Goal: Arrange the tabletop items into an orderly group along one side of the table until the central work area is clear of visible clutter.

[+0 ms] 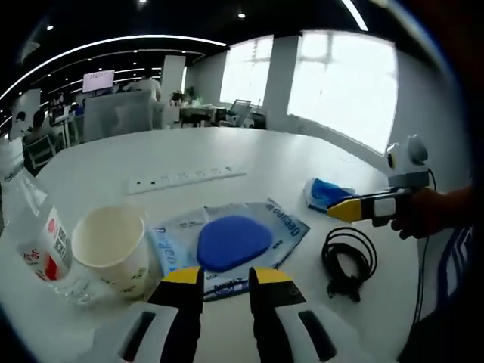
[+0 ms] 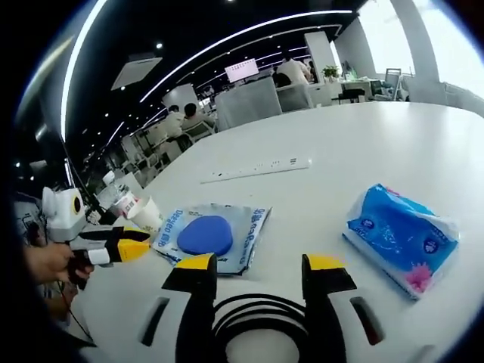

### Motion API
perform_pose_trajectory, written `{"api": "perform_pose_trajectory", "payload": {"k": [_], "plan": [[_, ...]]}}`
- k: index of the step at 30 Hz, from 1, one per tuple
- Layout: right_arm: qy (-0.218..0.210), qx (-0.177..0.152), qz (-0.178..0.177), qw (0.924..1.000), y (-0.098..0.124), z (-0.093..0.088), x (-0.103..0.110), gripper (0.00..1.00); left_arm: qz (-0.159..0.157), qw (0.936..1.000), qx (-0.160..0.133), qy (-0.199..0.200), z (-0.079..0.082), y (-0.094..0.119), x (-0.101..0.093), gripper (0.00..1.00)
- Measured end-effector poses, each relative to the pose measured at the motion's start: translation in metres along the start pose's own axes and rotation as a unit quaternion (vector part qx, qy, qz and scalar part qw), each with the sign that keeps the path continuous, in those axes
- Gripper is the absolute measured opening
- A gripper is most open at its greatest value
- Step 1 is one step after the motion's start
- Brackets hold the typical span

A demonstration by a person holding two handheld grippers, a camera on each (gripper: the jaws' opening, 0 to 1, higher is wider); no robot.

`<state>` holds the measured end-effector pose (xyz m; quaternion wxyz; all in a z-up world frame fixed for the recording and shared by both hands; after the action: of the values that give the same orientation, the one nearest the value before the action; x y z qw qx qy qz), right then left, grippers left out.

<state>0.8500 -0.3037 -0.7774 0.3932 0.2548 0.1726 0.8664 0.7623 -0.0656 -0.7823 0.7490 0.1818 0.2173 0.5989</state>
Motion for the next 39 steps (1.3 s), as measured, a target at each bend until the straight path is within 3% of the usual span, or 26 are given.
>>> {"api": "perform_pose_trajectory", "payload": {"k": [12, 16, 24, 39], "plan": [[-0.017, -0.054, -0.050, 0.9972, 0.037, 0.015, -0.023, 0.46, -0.057, 0.9973, 0.000, -0.047, 0.030, -0.017, -0.031, 0.25], [-0.025, -0.064, -0.064, 0.9956, 0.044, 0.011, -0.030, 0.47, -0.071, 0.9960, -0.006, -0.053, 0.043, -0.025, -0.039, 0.26], [-0.014, -0.089, -0.129, 0.9876, 0.065, 0.016, -0.049, 0.48, -0.101, 0.9917, -0.005, -0.079, 0.064, -0.046, -0.057, 0.27], [-0.015, -0.079, -0.199, 0.9766, 0.083, 0.014, -0.083, 0.42, -0.162, 0.9797, 0.029, -0.115, 0.077, -0.084, -0.100, 0.27]]}}
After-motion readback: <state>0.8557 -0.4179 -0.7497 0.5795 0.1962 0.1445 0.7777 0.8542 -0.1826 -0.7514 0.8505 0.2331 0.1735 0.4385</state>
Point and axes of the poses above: the point that each gripper's makers call its tool centre point, and the gripper's own axes: y roughly backward along the fingers, x roughly to its left, z roughly out of its top, the point moved 7 cm from there along y, roughly backward along the fingers, and after that the axes turned 1 degree about -x, right-handed, at the moved point
